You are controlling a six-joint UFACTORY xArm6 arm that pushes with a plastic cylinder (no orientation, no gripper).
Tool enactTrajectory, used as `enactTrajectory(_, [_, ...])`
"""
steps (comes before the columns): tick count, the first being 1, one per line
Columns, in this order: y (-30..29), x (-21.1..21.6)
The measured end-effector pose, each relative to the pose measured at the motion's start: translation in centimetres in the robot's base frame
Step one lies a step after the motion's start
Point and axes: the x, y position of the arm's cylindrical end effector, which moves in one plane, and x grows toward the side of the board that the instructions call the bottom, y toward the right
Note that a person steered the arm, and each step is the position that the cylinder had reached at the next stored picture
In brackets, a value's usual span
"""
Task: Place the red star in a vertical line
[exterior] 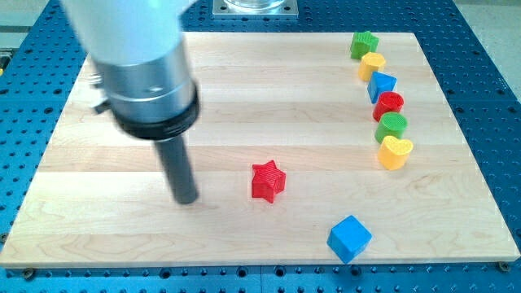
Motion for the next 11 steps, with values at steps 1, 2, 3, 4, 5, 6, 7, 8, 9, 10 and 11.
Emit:
enactTrajectory(1, [5.9,-1.1])
enactTrajectory(2, [7.7,-1.2])
enactTrajectory(3, [4.2,1.0])
enactTrajectory(4, [9.0,1.4])
enactTrajectory(5, [16.3,1.4])
enactTrajectory(6, [19.1,1.4])
enactTrajectory(7, [16.8,0.6])
enactTrajectory(8, [17.8,-1.2])
enactTrajectory(9, [22.2,-1.2])
enactTrajectory(10, [21.4,-0.9])
enactTrajectory(11, [15.1,2.7])
